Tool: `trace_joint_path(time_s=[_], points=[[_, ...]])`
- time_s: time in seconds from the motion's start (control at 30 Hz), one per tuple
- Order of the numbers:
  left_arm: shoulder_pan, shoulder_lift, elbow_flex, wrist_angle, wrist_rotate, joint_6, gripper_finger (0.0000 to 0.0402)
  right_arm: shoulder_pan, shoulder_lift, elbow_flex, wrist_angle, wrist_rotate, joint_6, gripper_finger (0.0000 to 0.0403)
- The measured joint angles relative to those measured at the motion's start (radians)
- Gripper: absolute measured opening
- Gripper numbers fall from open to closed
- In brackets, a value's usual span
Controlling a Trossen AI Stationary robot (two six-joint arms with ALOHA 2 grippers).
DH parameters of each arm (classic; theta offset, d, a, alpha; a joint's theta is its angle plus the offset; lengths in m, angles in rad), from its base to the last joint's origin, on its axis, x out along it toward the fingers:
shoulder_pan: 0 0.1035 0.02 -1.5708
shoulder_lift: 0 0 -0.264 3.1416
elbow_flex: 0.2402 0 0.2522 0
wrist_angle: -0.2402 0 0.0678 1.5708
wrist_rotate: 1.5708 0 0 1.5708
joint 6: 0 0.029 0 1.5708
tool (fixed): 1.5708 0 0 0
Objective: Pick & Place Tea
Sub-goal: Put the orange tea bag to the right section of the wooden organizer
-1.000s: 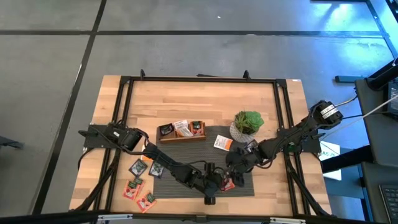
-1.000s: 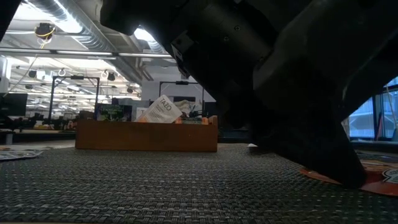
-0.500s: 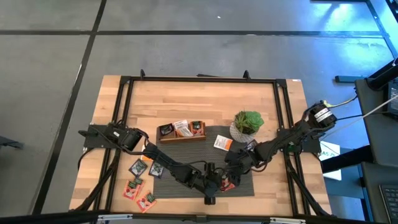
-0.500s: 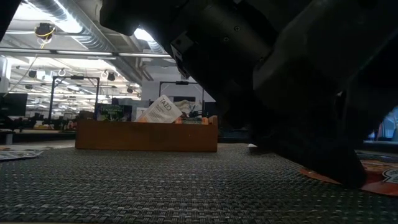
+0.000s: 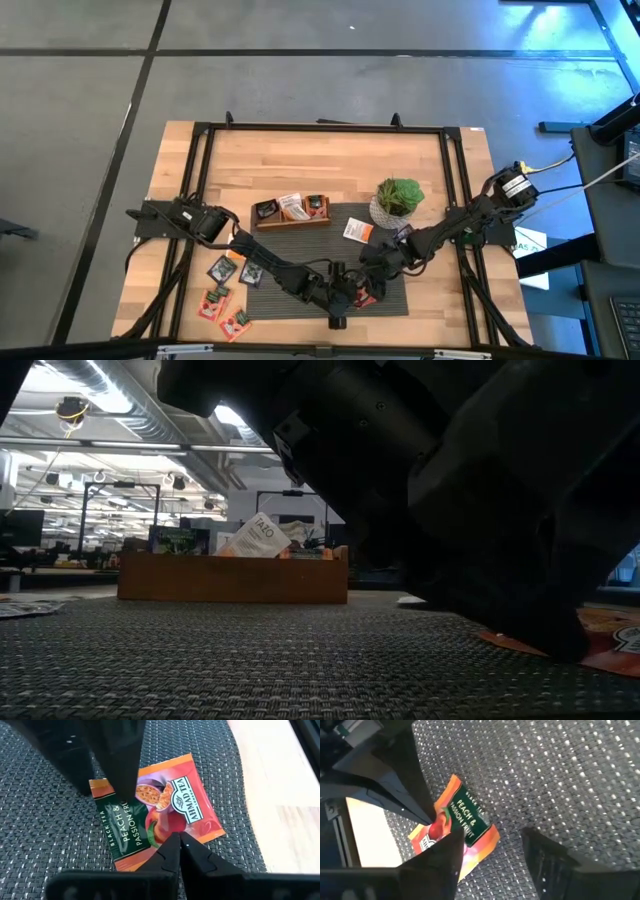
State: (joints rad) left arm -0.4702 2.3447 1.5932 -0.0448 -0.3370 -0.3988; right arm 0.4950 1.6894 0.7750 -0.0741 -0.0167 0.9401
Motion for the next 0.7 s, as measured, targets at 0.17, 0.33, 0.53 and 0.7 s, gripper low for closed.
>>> trace_joint_path(time_s=[0.17,0.33,0.53,0.7], points=[[0.000,0.000,0.000,0.000,0.000,0.000,0.0003,0.001,0.001,-0.001,0.011,-0.047,-0.001,0.0154],[0.000,0.000,0.000,0.000,-0.001,-0.003,0.0003,-0.002,0.001,-0.002,0.036,-0.047,-0.029,0.0122],[0.000,0.000,0.000,0.000,-0.001,-0.003,0.0003,-0.007,0.001,-0.002,0.042,-0.028,-0.027,0.0089],[0.000,0.000,0.000,0.000,-0.005,-0.003,0.0003,-0.007,0.001,-0.002,0.041,-0.022,-0.025,0.0049]])
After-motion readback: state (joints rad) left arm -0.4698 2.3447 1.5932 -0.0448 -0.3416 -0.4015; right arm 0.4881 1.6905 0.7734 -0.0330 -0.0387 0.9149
